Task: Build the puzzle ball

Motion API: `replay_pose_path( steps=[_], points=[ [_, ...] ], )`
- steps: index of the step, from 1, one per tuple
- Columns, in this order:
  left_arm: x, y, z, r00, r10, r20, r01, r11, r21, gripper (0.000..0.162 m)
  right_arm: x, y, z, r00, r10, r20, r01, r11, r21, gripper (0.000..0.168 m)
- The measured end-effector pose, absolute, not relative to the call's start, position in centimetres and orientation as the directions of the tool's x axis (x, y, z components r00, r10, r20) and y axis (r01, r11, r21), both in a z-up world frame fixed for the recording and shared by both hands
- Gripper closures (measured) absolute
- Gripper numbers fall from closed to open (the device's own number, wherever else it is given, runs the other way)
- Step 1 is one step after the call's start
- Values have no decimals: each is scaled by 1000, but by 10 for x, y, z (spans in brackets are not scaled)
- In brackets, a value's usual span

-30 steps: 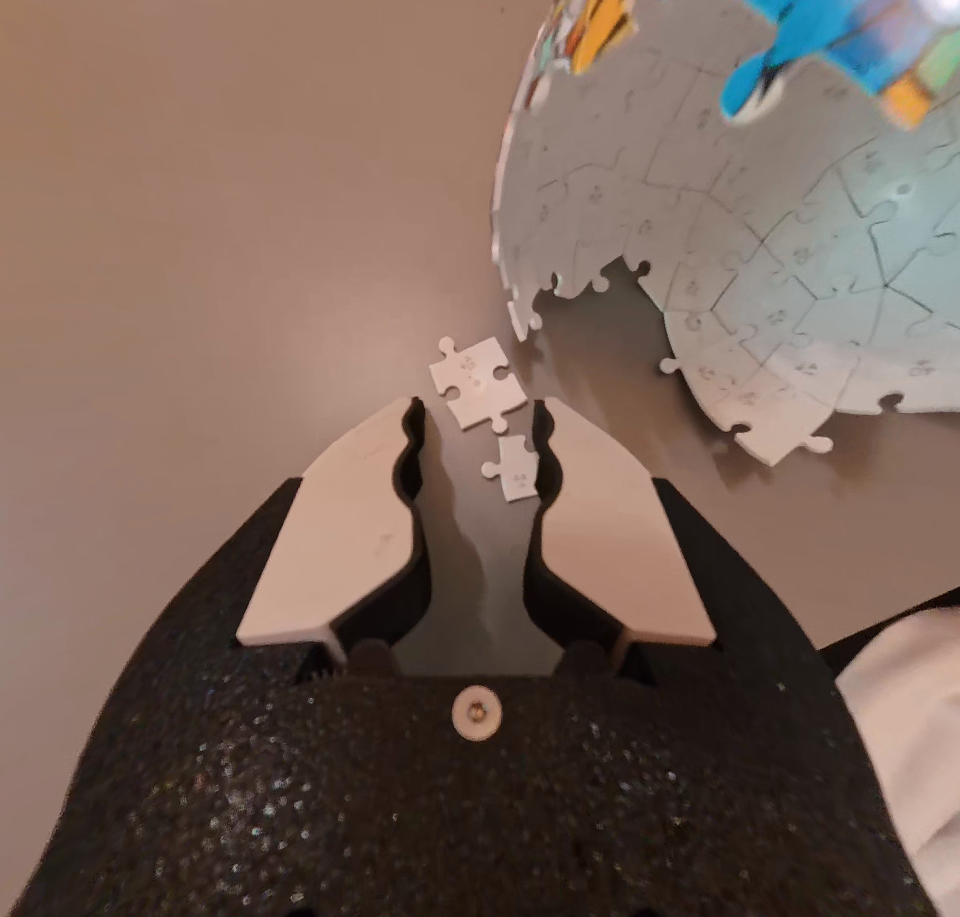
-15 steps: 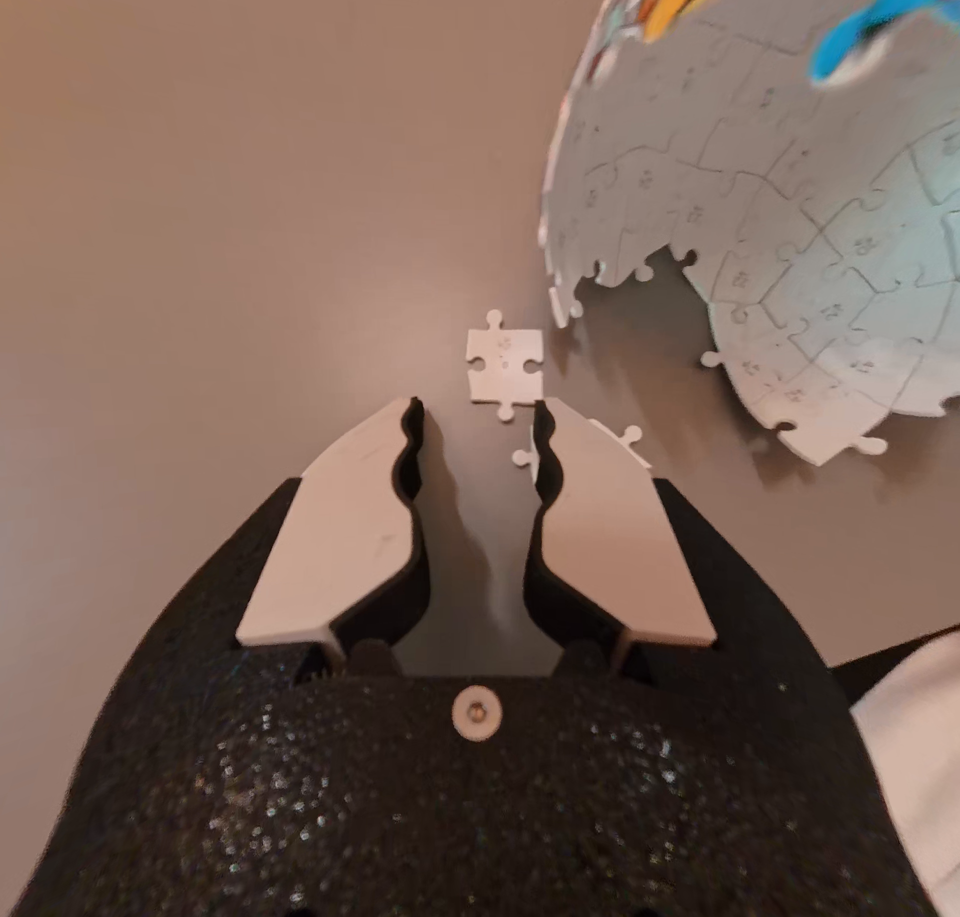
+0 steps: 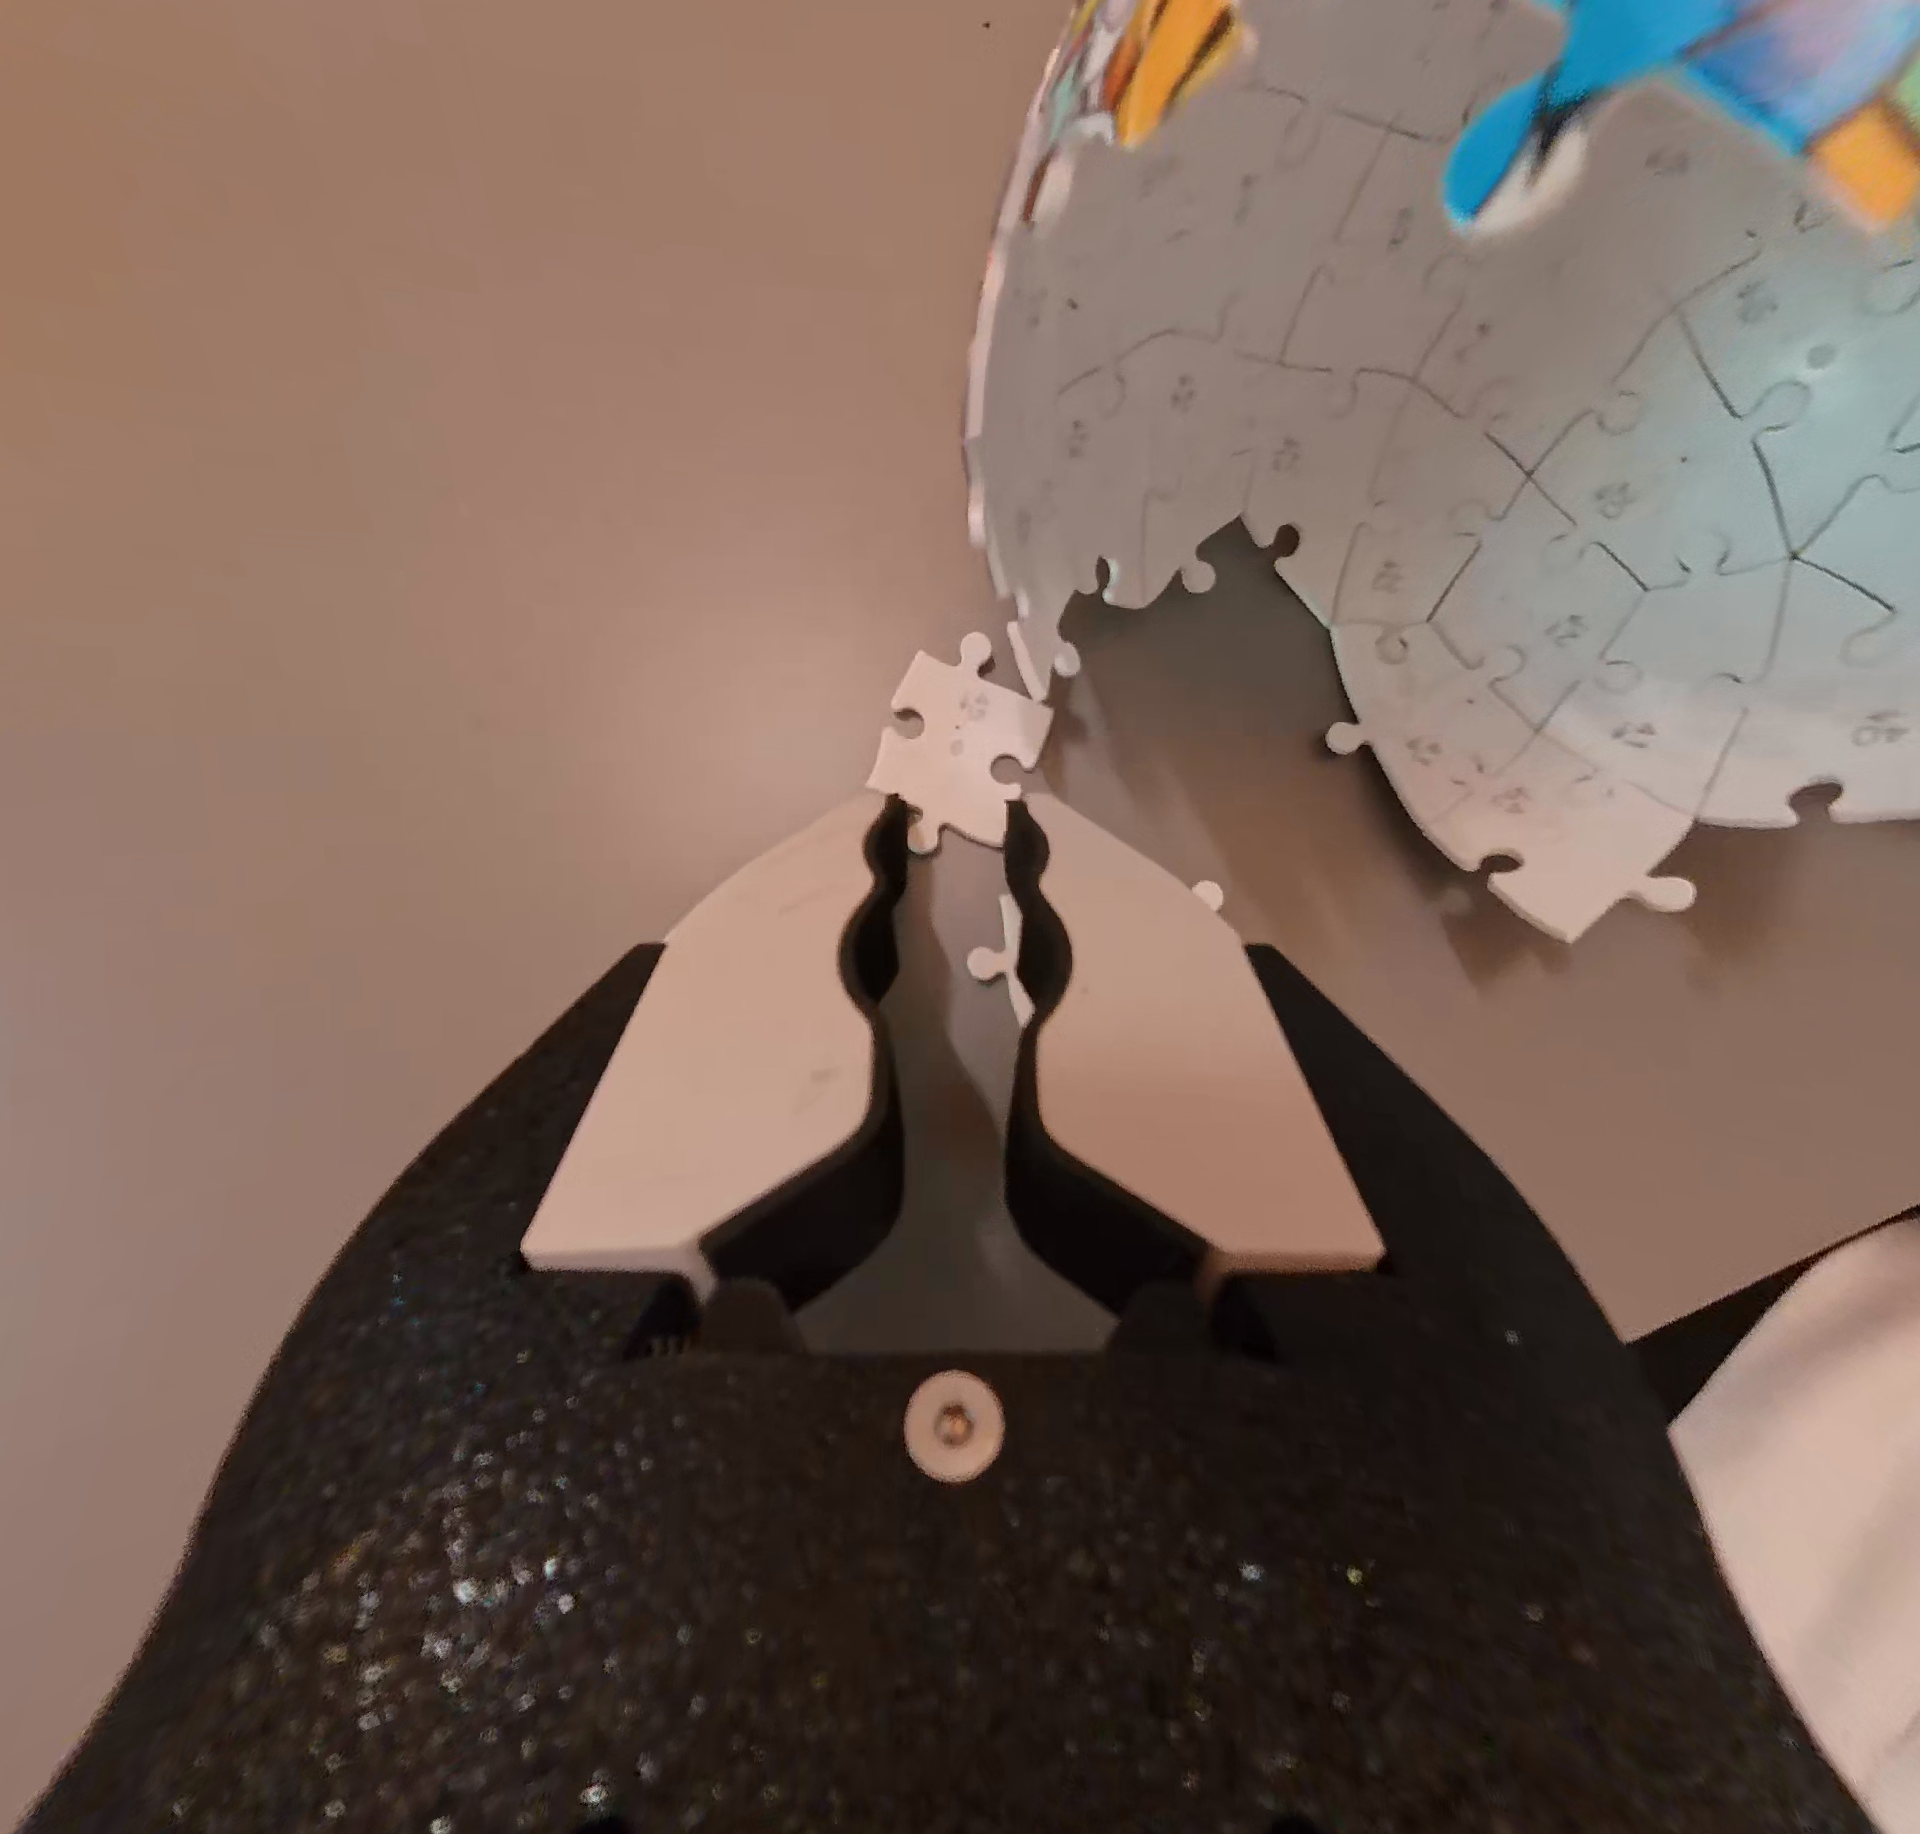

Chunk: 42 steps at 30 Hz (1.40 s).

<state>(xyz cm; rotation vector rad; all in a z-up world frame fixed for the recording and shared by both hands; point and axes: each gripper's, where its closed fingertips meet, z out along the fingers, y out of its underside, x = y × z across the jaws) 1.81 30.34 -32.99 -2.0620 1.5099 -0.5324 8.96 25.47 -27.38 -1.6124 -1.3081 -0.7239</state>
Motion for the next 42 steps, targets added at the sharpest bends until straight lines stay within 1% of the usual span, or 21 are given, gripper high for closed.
replay_pose_path(
  steps=[1, 2, 3, 6, 8, 11, 14, 15, 16, 22, 27, 31, 35, 42],
  points=[
    [18, 304, -330, 299, -954, 2, -750, -236, -618, 141, 90, 255, -274, 266, 426, 865, 959, -26, -282, 37],
    [18, 305, -328, 304, -953, -5, -746, -235, -623, 131, 90, 255, -274, 265, 426, 865, 959, -26, -281, 37],
    [19, 306, -326, 304, -953, -10, -739, -228, -634, 126, 90, 255, -274, 263, 425, 866, 960, -26, -279, 37],
    [22, 308, -322, 288, -958, -15, -725, -208, -656, 126, 90, 255, -274, 265, 426, 865, 959, -28, -281, 37],
    [21, 307, -327, 273, -962, -3, -746, -210, -632, 128, 90, 254, -274, 263, 426, 866, 960, -27, -279, 37],
    [21, 304, -330, 257, -966, 17, -758, -212, -617, 122, 90, 255, -274, 263, 426, 866, 960, -27, -278, 37],
    [22, 305, -330, 258, -966, 7, -756, -206, -622, 126, 90, 255, -274, 262, 426, 866, 960, -27, -277, 37],
    [22, 305, -330, 259, -966, 5, -753, -205, -626, 135, 90, 255, -274, 261, 426, 866, 961, -27, -277, 37],
    [22, 305, -330, 256, -967, 4, -751, -201, -630, 136, 90, 255, -274, 261, 426, 866, 961, -27, -276, 37],
    [17, 299, -326, 259, -966, -7, -745, -195, -638, 136, 90, 254, -274, 253, 424, 870, 963, -28, -266, 37],
    [18, 272, -307, 236, -969, 70, -699, -220, -680, 136, 90, 255, -274, 245, 427, 870, 967, -41, -252, 37],
    [32, 261, -308, 225, -974, 32, -693, -183, -698, 136, 90, 256, -274, 248, 424, 871, 967, -55, -249, 37],
    [48, 259, -316, 266, -962, 62, -679, -233, -696, 136, 91, 257, -274, 263, 424, 867, 964, -86, -250, 37],
    [54, 269, -325, 345, -936, 68, -692, -302, -656, 136, 96, 260, -276, 334, 427, 840, 942, -168, -290, 37]
  ],
)
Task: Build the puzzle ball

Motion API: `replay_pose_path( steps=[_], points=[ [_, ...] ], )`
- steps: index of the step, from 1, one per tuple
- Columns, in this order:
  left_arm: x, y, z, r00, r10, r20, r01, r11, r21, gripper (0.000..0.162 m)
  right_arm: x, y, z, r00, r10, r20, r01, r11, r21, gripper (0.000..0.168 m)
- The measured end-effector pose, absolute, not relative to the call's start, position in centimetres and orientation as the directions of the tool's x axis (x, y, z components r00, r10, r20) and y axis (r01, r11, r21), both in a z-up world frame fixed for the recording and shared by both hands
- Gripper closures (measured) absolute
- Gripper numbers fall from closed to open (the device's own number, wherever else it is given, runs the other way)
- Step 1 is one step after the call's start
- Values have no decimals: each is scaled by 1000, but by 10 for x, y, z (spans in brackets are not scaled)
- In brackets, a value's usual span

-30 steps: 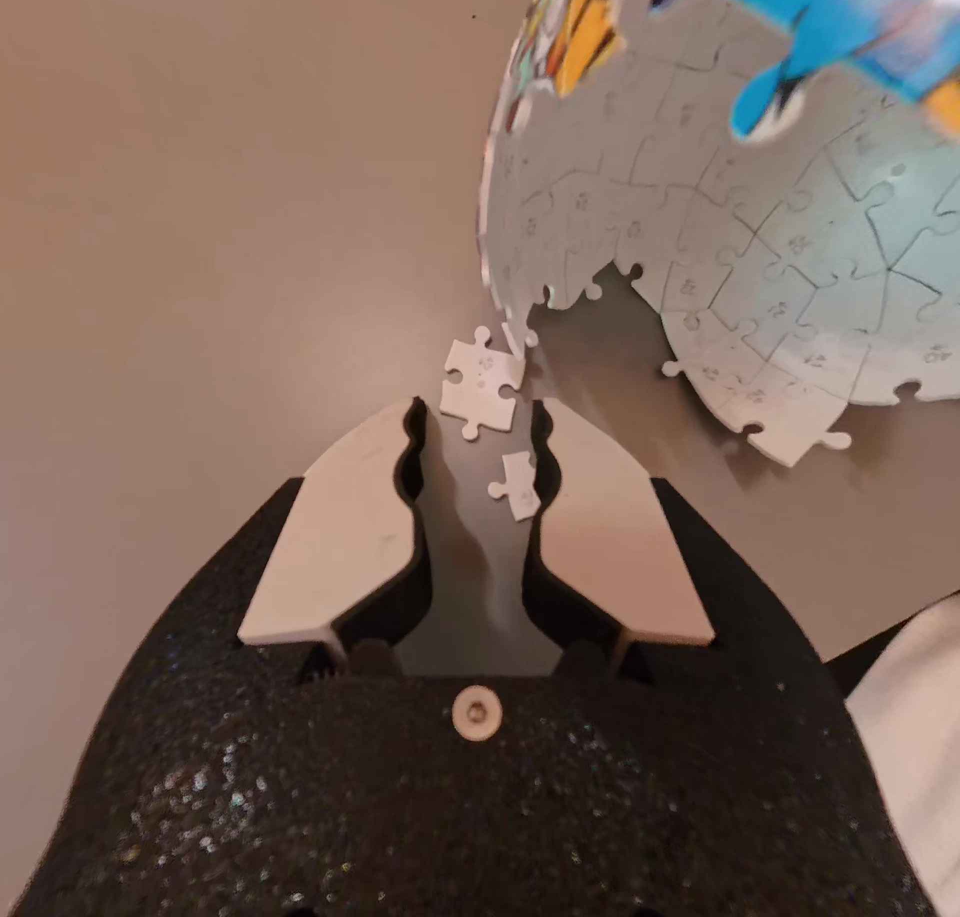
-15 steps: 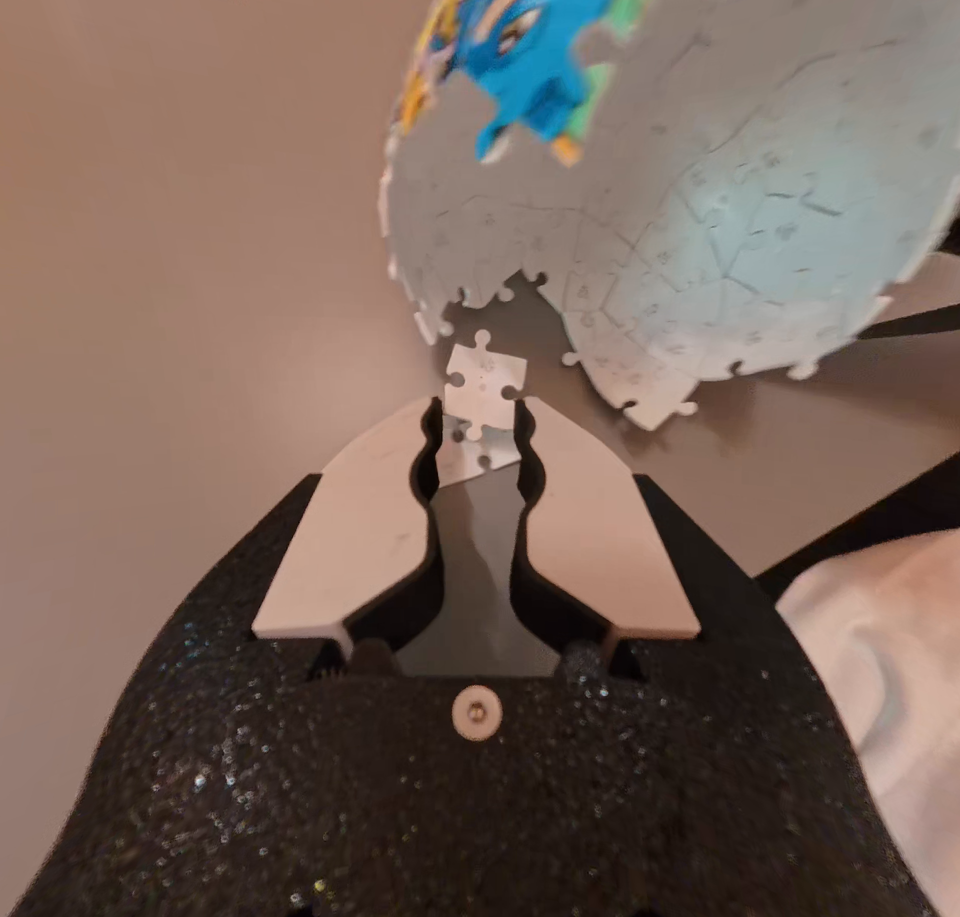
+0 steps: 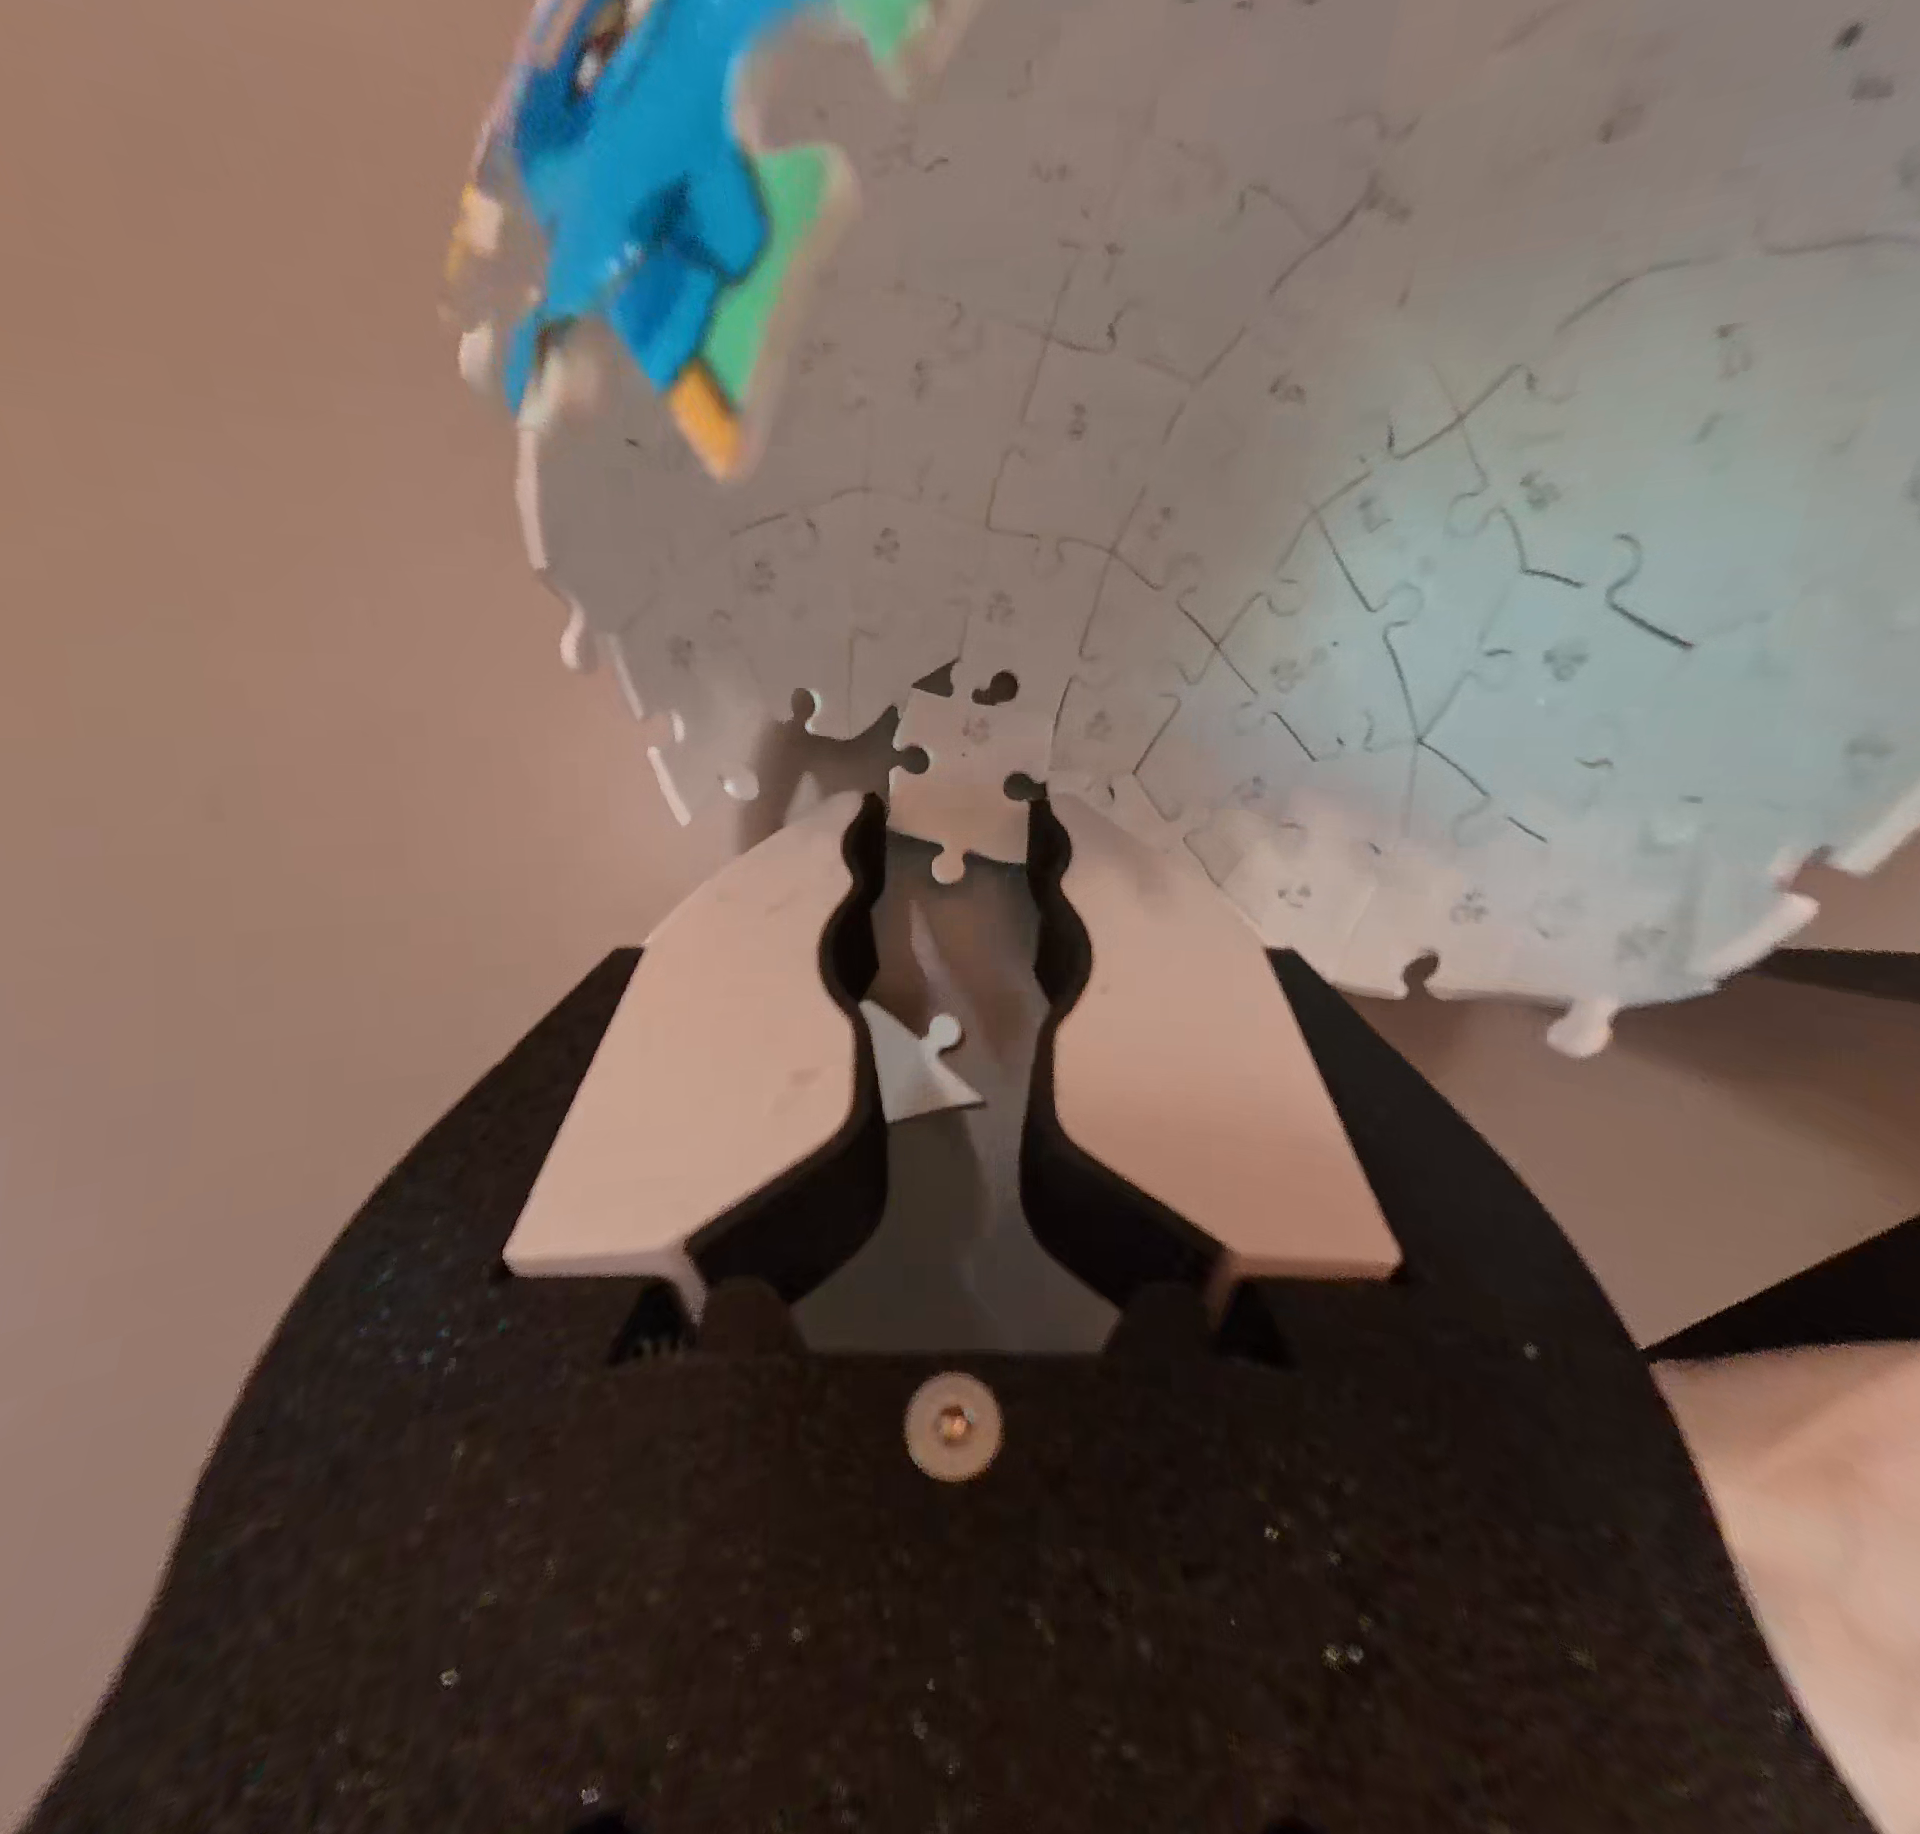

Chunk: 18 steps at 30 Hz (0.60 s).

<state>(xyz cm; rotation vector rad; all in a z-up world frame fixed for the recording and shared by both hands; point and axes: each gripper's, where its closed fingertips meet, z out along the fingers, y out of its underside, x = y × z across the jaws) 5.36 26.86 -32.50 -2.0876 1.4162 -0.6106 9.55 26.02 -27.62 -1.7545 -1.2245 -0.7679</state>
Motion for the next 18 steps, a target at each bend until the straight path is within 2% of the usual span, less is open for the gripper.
replay_pose_path(
  steps=[7, 10, 13, 18],
  points=[
    [56, 271, -326, 341, -934, 111, -693, -329, -641, 135, 96, 261, -277, 342, 429, 836, 939, -187, -289, 37],
    [55, 272, -322, 354, -925, 142, -667, -356, -655, 127, 96, 261, -277, 340, 428, 837, 940, -188, -286, 37],
    [52, 271, -318, 362, -912, 190, -621, -389, -681, 127, 96, 261, -277, 337, 425, 840, 941, -187, -283, 38],
    [39, 289, -317, 467, -862, 198, -531, -453, -716, 118, 95, 261, -276, 328, 423, 845, 944, -183, -275, 39]
  ],
)
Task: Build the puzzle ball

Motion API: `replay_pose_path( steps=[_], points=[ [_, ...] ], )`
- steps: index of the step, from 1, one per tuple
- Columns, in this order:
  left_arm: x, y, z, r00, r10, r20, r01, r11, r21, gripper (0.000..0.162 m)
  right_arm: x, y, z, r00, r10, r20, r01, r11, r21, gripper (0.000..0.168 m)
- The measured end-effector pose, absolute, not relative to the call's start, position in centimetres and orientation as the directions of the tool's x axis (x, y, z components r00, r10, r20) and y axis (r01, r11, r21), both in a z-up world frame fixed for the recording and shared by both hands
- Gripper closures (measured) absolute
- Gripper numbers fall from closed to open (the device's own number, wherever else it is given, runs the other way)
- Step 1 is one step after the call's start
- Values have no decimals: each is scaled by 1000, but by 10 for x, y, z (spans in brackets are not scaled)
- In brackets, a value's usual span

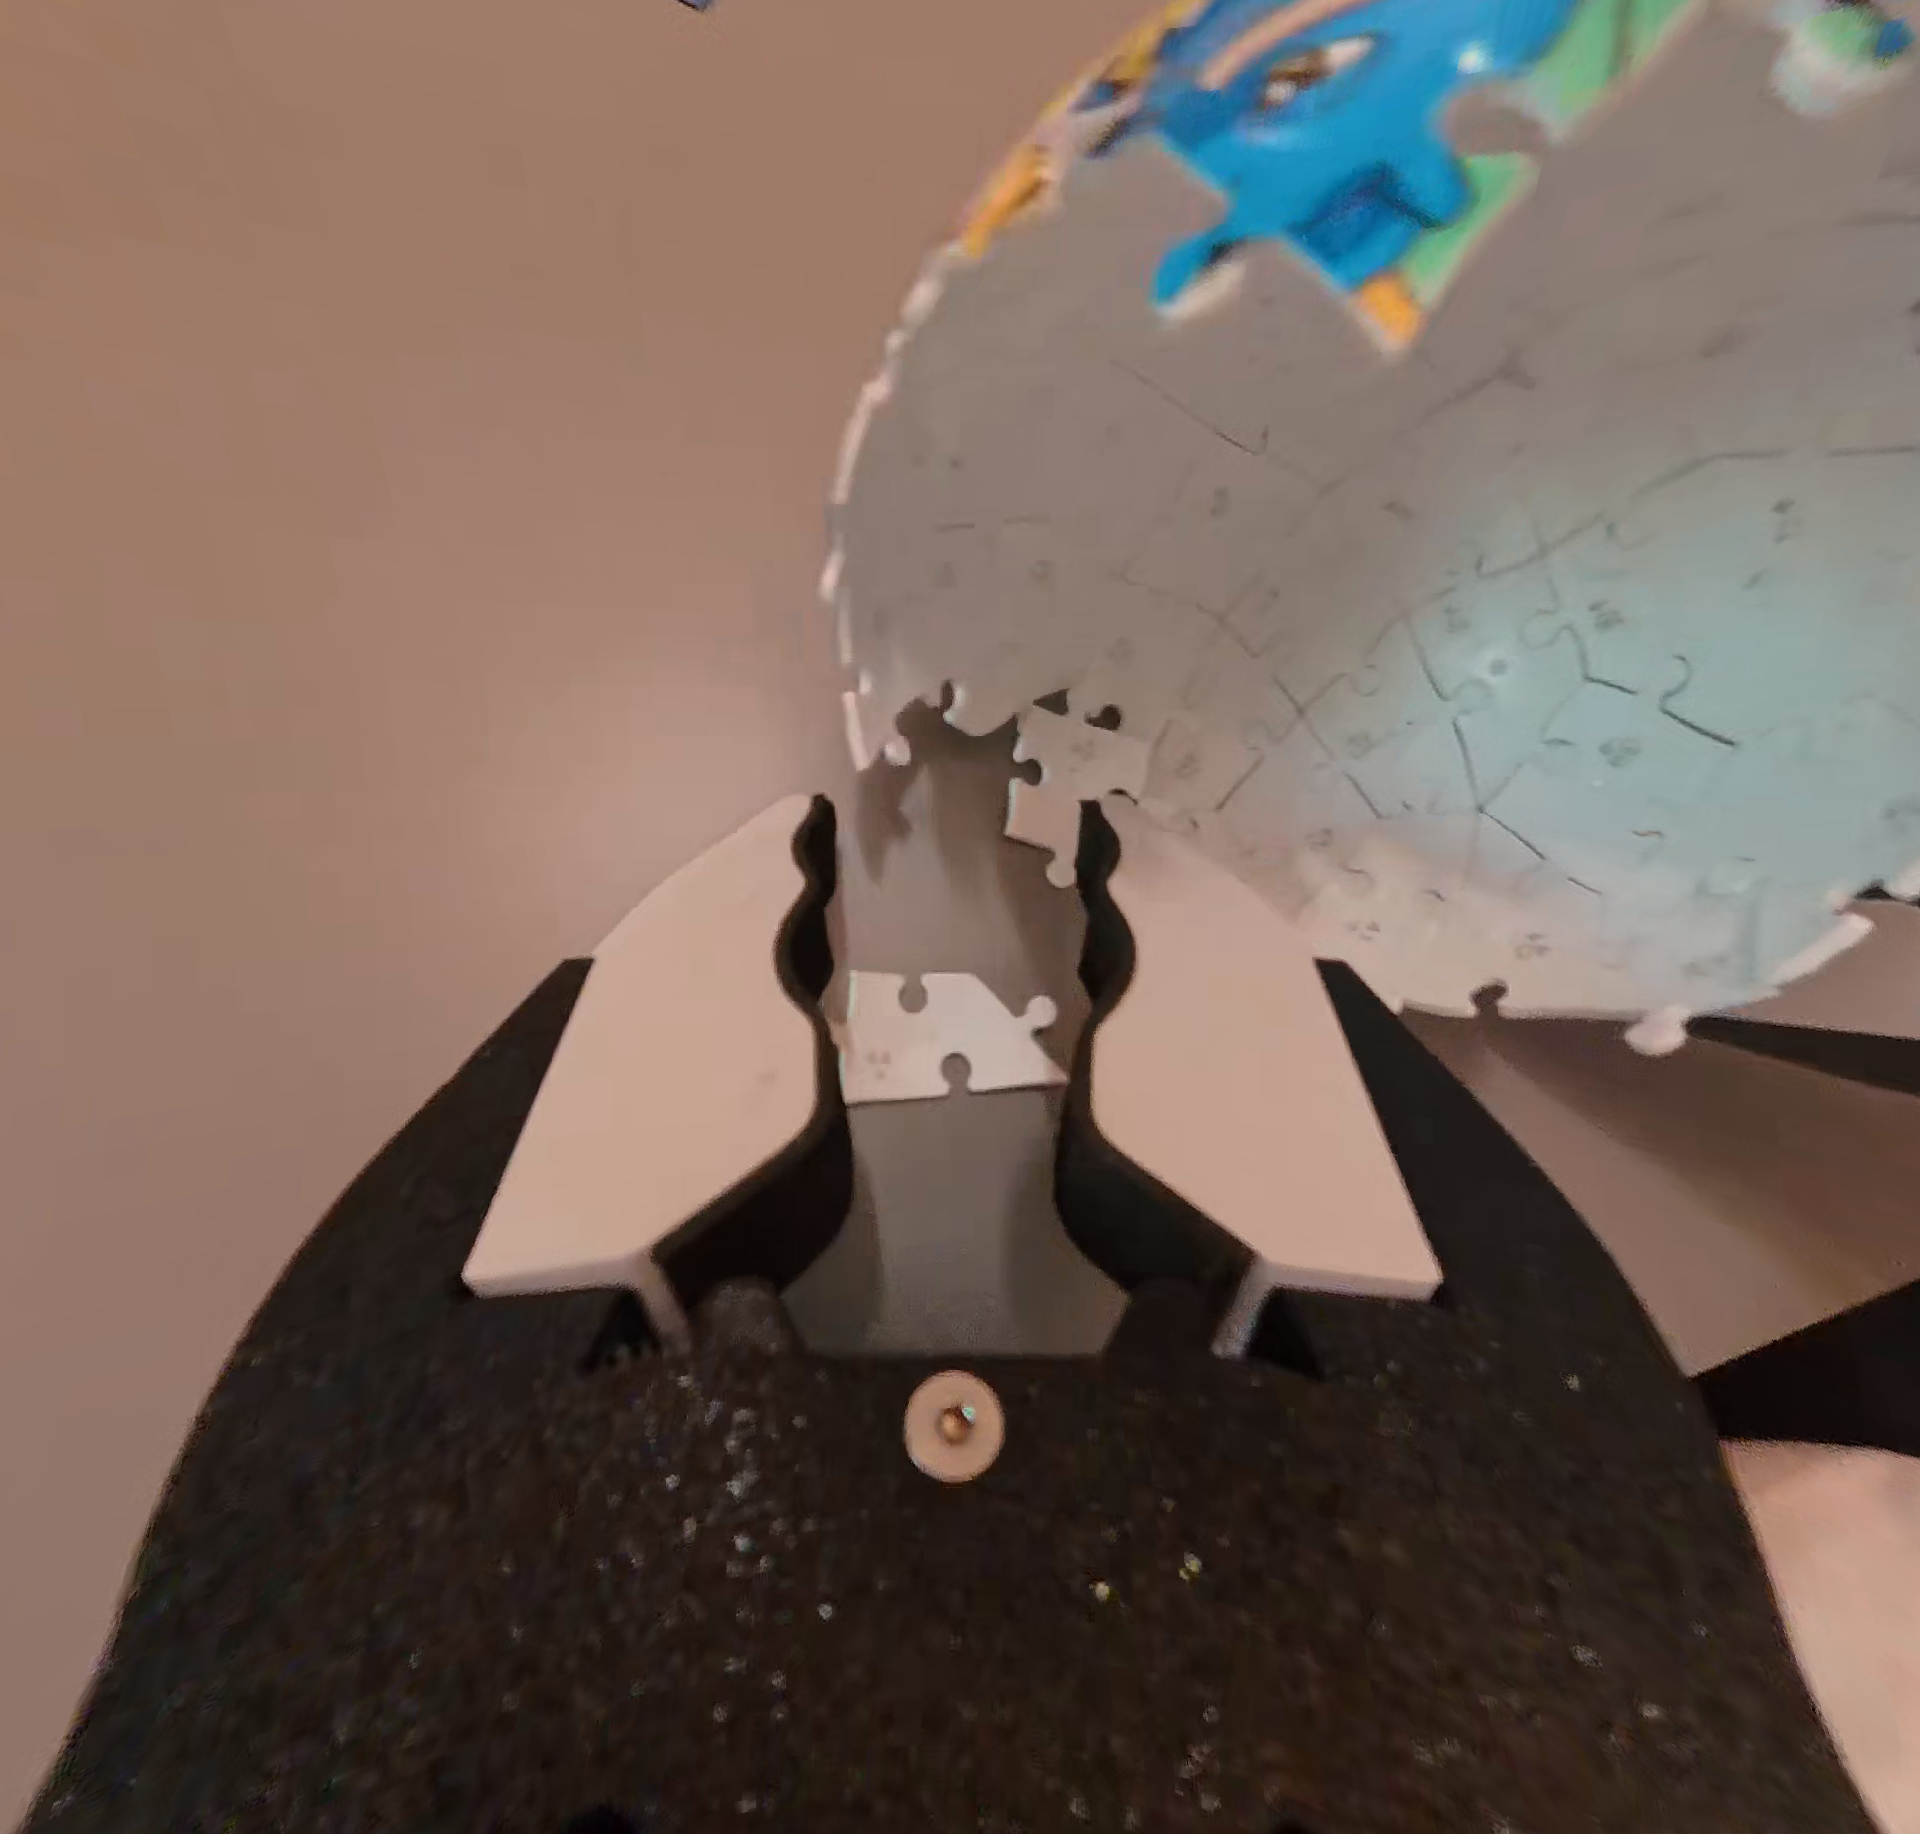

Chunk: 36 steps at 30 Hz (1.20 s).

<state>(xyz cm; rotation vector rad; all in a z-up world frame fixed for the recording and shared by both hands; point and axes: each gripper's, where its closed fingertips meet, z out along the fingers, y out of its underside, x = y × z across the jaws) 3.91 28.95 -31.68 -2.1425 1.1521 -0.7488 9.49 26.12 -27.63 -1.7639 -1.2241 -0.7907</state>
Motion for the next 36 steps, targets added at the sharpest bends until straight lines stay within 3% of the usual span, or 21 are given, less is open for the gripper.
replay_pose_path(
  steps=[3, 11, 24, 36],
  points=[
    [37, 293, -322, 485, -852, 199, -545, -472, -692, 107, 94, 261, -276, 320, 421, 848, 947, -180, -268, 38],
    [37, 288, -317, 466, -872, 148, -566, -422, -708, 114, 95, 261, -276, 312, 421, 852, 949, -177, -260, 38],
    [36, 313, -328, 466, -883, -45, -668, -319, -673, 87, 95, 261, -276, 318, 421, 850, 948, -172, -269, 39],
    [30, 302, -328, 400, -916, -29, -697, -284, -659, 78, 96, 261, -276, 315, 419, 852, 948, -172, -266, 39]
  ],
)
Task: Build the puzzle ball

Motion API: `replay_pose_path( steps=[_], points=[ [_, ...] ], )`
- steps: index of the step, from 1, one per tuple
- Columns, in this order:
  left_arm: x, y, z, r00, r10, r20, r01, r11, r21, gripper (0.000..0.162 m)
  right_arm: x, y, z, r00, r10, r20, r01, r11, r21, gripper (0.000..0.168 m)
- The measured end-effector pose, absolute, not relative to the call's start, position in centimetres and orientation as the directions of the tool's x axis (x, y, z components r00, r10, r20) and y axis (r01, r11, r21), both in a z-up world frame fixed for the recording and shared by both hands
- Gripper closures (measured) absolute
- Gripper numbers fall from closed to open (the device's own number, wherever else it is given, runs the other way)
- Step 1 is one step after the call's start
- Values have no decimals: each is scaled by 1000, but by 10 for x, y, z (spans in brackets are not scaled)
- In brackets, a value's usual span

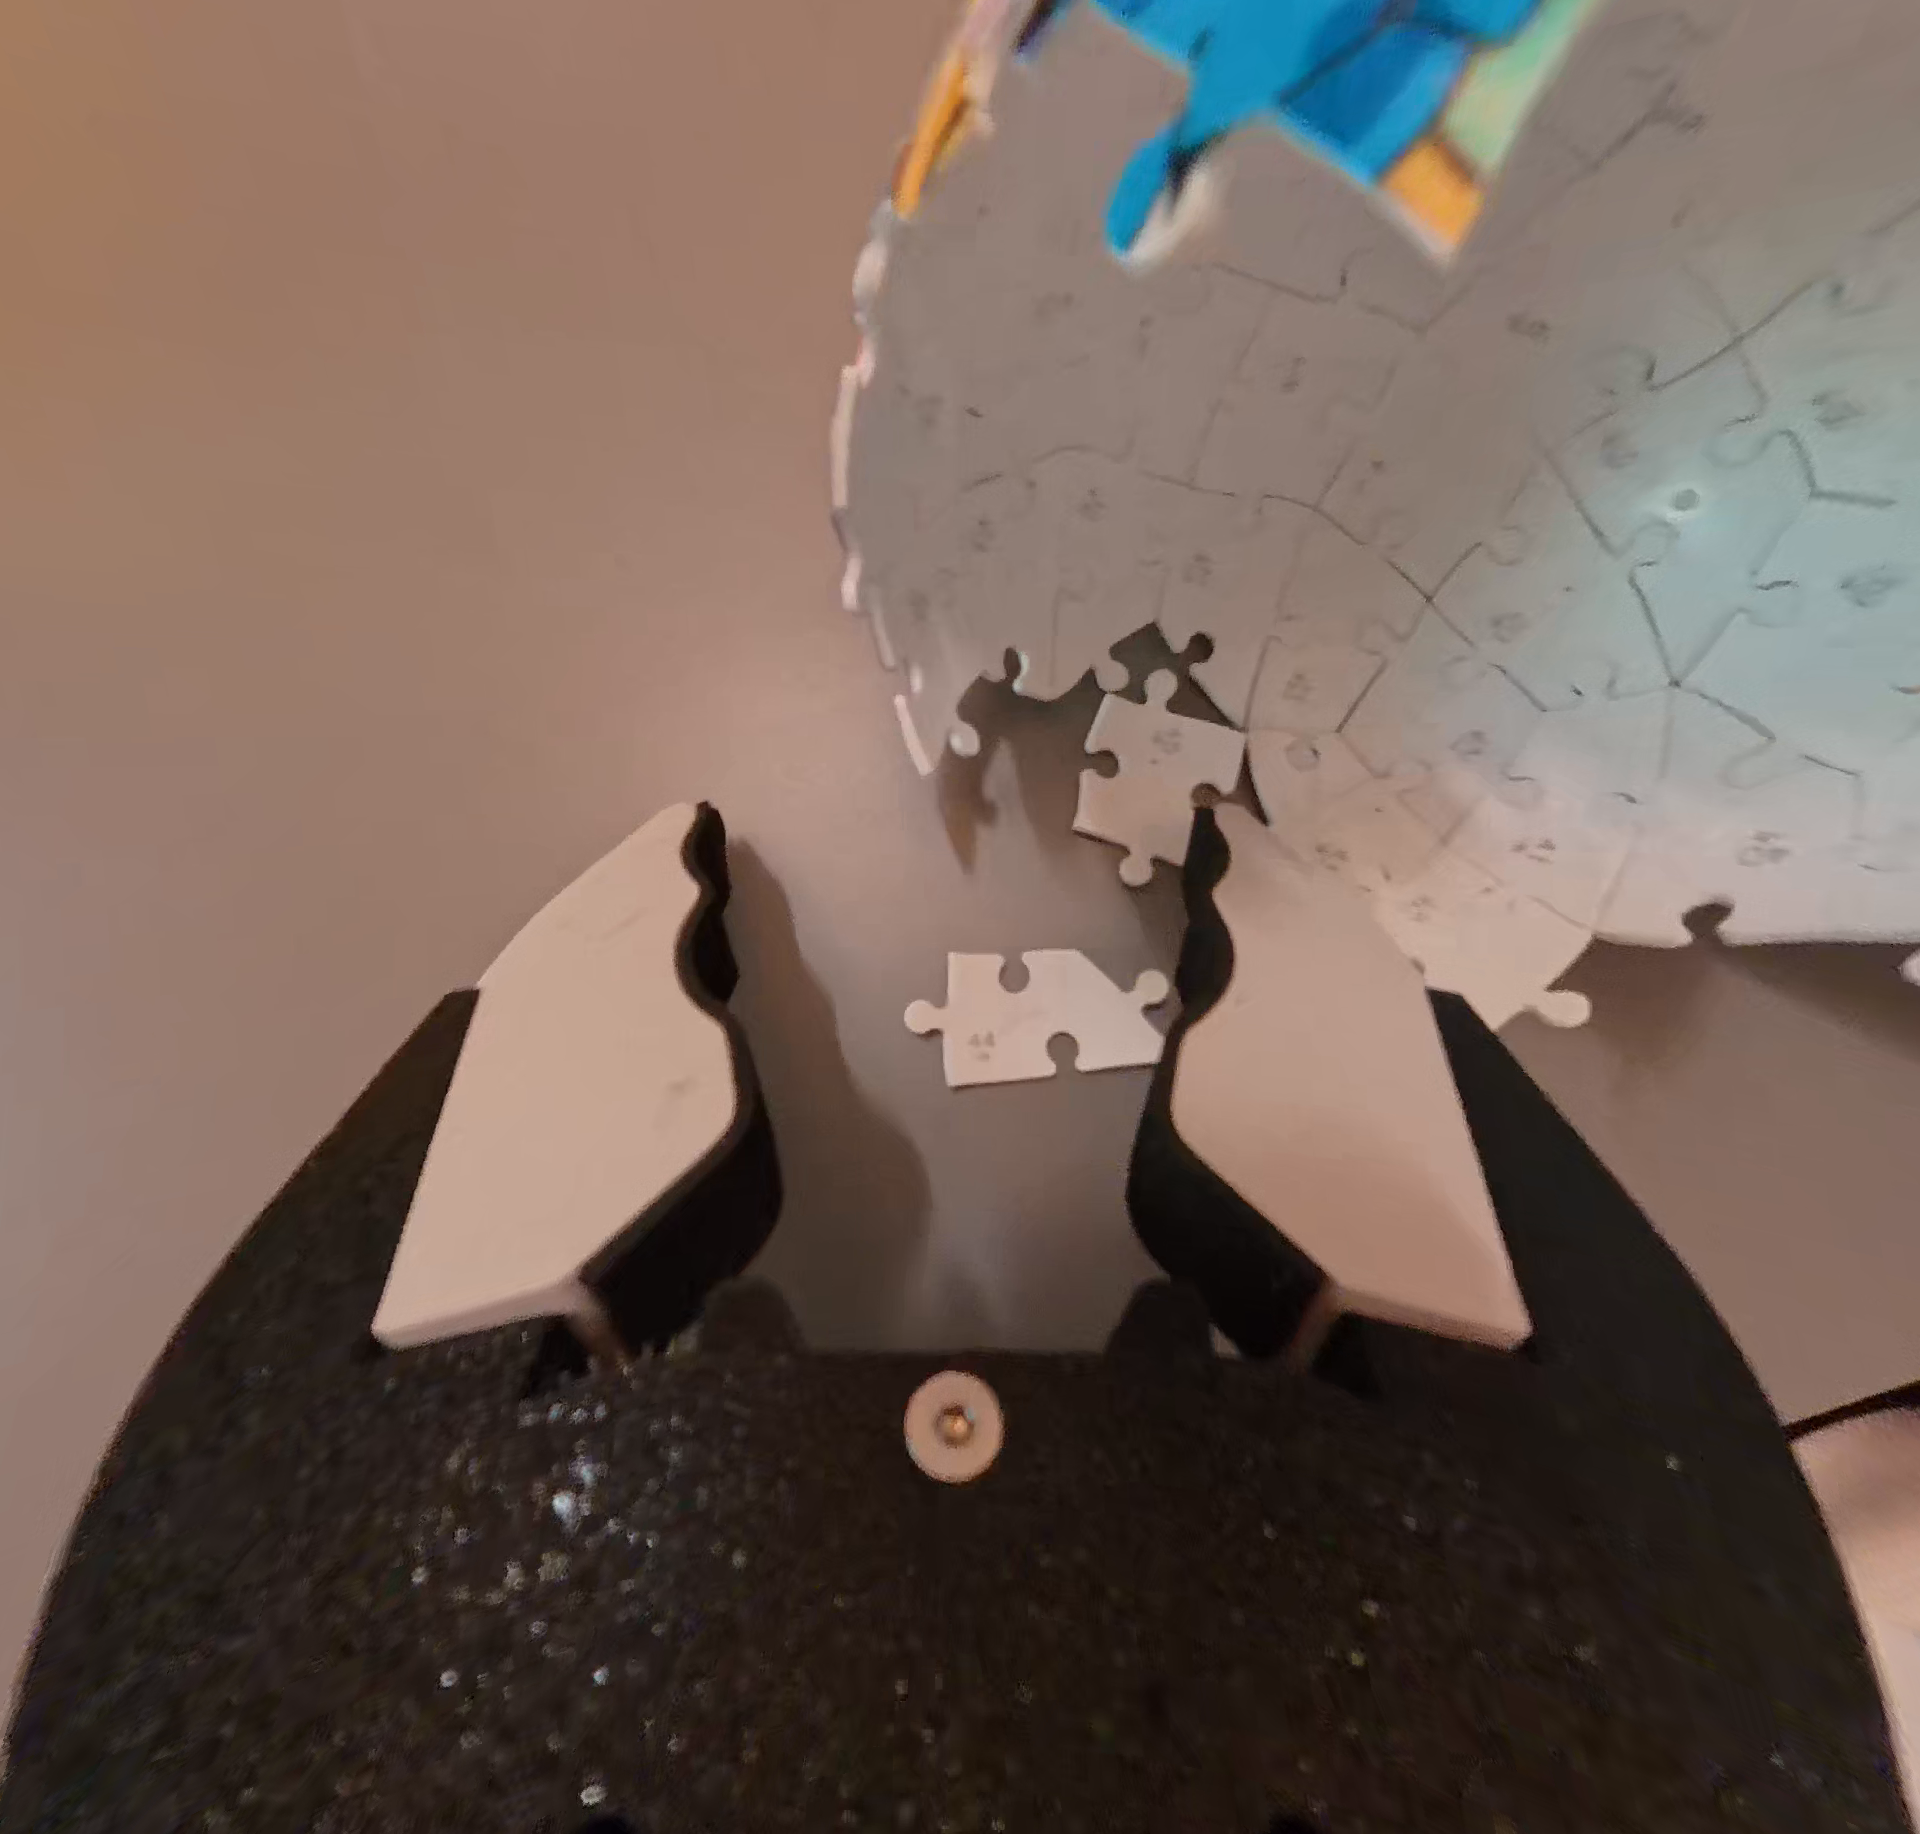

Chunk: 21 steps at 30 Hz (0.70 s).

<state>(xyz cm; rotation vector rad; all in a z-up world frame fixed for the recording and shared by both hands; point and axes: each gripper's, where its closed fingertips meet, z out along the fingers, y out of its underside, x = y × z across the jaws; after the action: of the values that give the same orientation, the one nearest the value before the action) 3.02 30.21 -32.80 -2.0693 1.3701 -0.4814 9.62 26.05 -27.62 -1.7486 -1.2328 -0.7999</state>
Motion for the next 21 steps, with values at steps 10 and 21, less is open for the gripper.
replay_pose_path(
  steps=[10, 21],
  points=[
    [19, 313, -326, 389, -915, -102, -727, -238, -644, 75, 97, 261, -276, 313, 418, 853, 949, -171, -265, 39],
    [18, 308, -328, 378, -924, -58, -720, -254, -646, 76, 98, 261, -276, 308, 419, 854, 951, -170, -259, 39]
  ],
)
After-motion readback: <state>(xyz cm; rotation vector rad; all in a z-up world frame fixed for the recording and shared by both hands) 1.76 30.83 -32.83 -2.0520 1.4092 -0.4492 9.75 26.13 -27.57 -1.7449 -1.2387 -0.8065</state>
